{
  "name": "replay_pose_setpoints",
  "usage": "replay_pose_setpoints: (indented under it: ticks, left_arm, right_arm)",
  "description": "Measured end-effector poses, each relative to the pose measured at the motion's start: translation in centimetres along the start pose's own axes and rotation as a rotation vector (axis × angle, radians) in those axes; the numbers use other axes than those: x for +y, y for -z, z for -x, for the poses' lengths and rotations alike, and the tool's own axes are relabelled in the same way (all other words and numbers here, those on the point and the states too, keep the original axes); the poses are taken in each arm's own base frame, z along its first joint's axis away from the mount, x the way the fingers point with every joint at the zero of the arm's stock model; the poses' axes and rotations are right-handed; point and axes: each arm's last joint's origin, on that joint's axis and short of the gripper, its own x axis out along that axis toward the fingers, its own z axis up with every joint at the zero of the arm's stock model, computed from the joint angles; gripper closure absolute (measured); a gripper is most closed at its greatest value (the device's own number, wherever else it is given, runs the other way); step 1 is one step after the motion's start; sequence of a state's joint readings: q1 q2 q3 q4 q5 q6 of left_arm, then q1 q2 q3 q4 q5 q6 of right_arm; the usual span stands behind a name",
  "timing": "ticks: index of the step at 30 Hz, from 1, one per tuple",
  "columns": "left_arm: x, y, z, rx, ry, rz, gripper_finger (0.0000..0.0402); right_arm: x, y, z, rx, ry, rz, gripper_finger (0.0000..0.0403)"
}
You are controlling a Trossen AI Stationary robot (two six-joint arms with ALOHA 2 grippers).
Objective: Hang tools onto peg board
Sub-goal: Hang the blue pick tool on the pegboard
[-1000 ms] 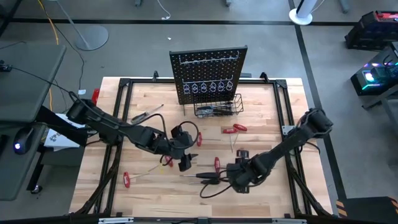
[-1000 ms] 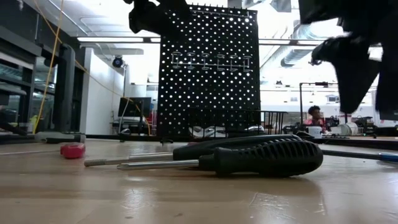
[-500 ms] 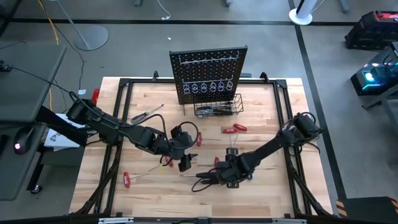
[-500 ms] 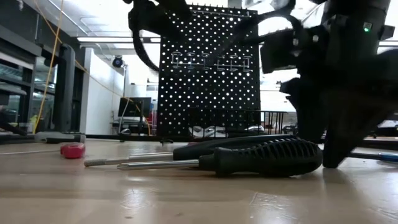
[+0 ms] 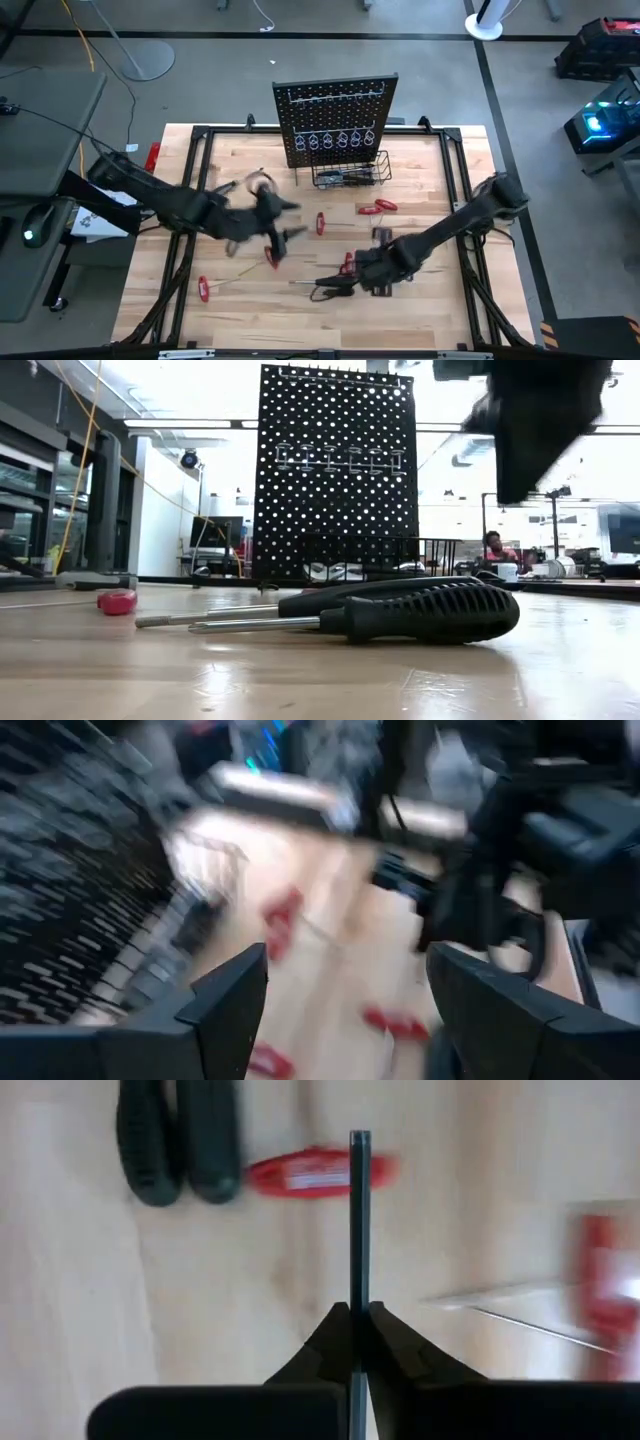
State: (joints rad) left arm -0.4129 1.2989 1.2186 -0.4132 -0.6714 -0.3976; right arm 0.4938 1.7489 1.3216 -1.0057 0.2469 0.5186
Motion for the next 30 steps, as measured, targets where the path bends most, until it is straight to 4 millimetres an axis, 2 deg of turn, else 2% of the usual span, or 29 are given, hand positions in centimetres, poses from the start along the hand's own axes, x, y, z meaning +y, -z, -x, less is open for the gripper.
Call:
replay_pose_setpoints:
  ticks: [4, 7, 11, 14, 17, 20, 23, 26, 30]
  left_arm:
    - [1.6, -1.6, 2.4, -0.089, -0.037, 0.051, 0.0135]
    - [2.2, -2.0, 2.9, -0.108, -0.041, 0.077, 0.0135]
    - [1.5, -1.7, 2.0, -0.113, 0.009, 0.145, 0.0135]
    - [-0.1, -0.6, 0.1, -0.159, 0.118, 0.215, 0.0135]
    - [-1.5, 0.9, -1.8, -0.191, 0.194, 0.276, 0.0135]
    - [-2.1, 1.8, -2.8, -0.179, 0.21, 0.322, 0.0135]
    - [-2.3, 1.8, -2.8, -0.162, 0.265, 0.325, 0.0135]
    - [-2.4, 1.6, -2.8, -0.137, 0.364, 0.321, 0.0135]
    - [-1.8, 0.7, -2.1, -0.169, 0.406, 0.319, 0.0135]
  right_arm:
    - [-1.9, -1.1, 6.0, -0.226, 0.006, -0.119, 0.04]
    - [-3.9, -1.9, 10.3, -0.417, -0.013, -0.212, 0.04]
    - [-5.6, -3.1, 14.0, -0.683, -0.002, -0.323, 0.0401]
    - [-6.9, -3.8, 16.9, -0.882, -0.05, -0.374, 0.0402]
    - [-7.2, -4.6, 17.9, -0.979, -0.138, -0.325, 0.0402]
    - [-7.1, -5.0, 18.1, -0.979, -0.307, -0.251, 0.0402]
    - [-7.1, -5.0, 18.3, -0.967, -0.414, -0.229, 0.0402]
    - [-7.2, -5.5, 18.8, -1.03, -0.474, -0.198, 0.0402]
    - [-7.6, -6.2, 20.4, -1.135, -0.73, -0.137, 0.0402]
